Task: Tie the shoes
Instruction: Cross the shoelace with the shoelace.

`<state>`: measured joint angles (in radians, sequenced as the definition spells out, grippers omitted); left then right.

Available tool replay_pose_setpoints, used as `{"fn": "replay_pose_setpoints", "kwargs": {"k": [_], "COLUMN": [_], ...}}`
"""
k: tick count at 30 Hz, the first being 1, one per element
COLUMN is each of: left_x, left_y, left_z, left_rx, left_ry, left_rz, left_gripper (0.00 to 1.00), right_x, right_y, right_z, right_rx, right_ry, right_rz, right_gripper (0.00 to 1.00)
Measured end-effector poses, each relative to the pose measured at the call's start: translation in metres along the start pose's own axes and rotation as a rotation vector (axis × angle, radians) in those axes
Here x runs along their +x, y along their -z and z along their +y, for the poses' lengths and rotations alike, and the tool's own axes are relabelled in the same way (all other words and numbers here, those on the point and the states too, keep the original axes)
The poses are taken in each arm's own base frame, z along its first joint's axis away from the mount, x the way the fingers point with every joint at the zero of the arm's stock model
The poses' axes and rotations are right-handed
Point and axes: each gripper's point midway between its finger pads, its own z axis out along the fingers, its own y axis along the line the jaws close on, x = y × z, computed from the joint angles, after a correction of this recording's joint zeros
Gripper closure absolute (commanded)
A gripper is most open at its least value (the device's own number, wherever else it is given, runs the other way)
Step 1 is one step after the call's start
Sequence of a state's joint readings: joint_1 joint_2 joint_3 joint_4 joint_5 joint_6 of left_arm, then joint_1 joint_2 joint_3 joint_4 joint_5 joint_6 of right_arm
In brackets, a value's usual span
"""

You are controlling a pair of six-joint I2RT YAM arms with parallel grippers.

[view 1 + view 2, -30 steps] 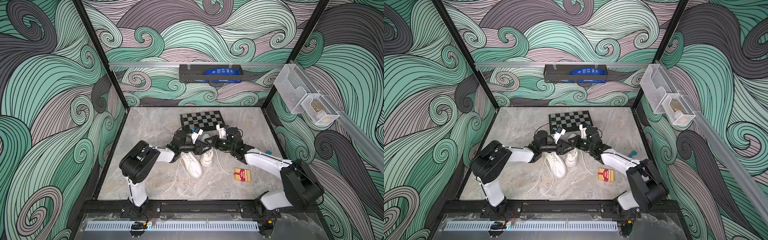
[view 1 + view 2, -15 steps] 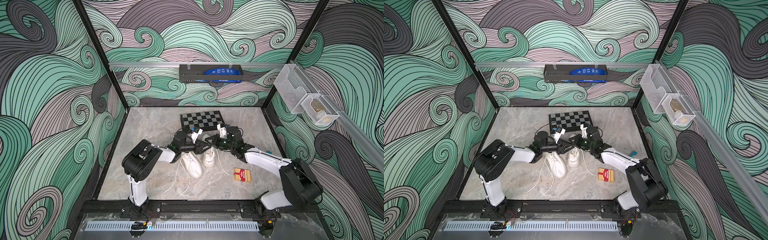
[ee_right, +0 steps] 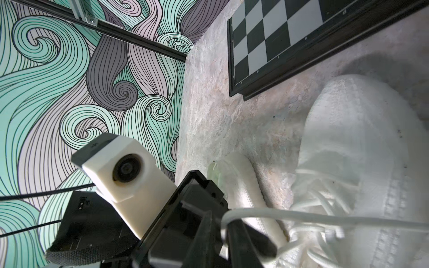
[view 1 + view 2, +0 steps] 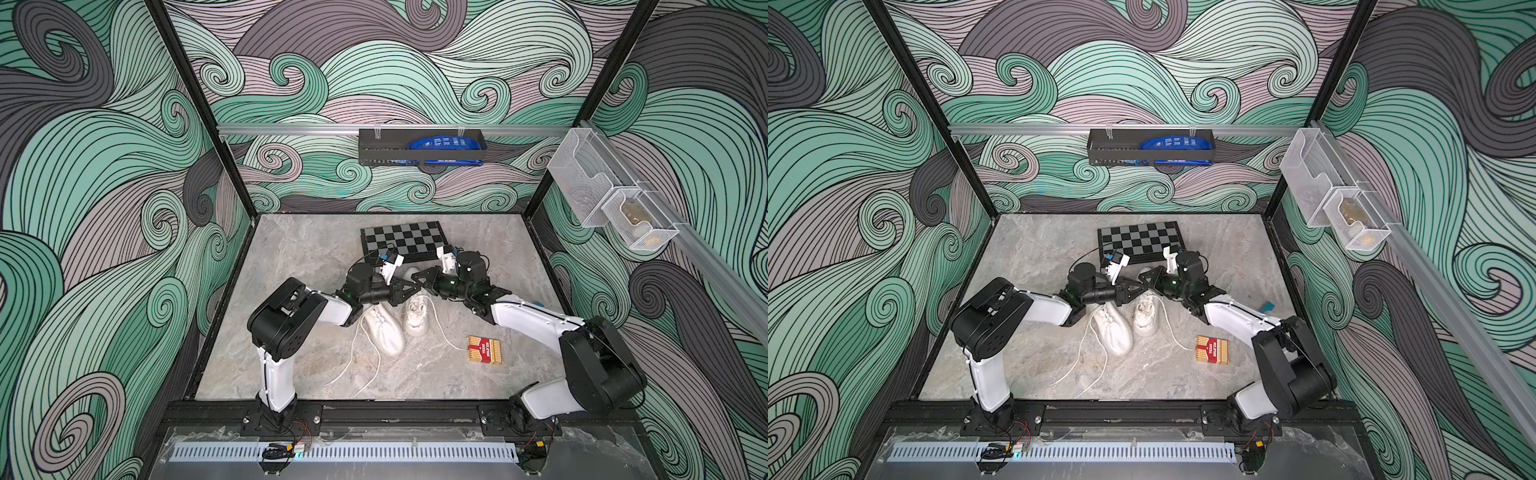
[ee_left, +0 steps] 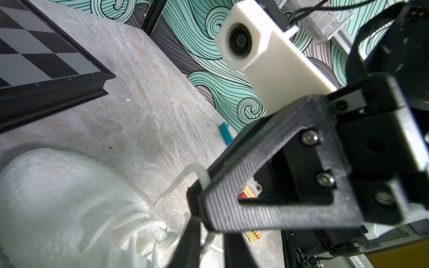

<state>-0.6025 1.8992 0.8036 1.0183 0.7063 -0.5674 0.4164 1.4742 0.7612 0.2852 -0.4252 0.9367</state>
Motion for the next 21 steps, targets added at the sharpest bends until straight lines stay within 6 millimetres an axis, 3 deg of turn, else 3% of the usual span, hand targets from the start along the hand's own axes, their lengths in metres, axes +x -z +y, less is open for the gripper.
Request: {"fn": "replay_pose_setpoints", "kwargs": {"k": [5, 9, 21], "left_x": [-0.006, -0.006, -0.005], "left_y": [0.002, 0.002, 0.002], "left_z": [0.0, -0.001, -0.001], "left_rx": [0.005, 0.006, 0.008], "left_ry": [-0.003, -0.003, 0.0], "left_rz": [-0.021, -0.02, -0.015], "left_gripper": [1.0, 1.0, 1.0], "right_x": [-0.02, -0.021, -0.01], "right_y": [0.02, 0.027, 0.007], "right_z": [-0.021, -0.042, -0.075], "right_rx": [0.032, 0.084, 0.143], "right_ry": [0.138, 0.286, 0.576], "right_rz": [-0.07, -0.082, -0.01], "right_gripper": [0.52, 0.51, 0.47]}}
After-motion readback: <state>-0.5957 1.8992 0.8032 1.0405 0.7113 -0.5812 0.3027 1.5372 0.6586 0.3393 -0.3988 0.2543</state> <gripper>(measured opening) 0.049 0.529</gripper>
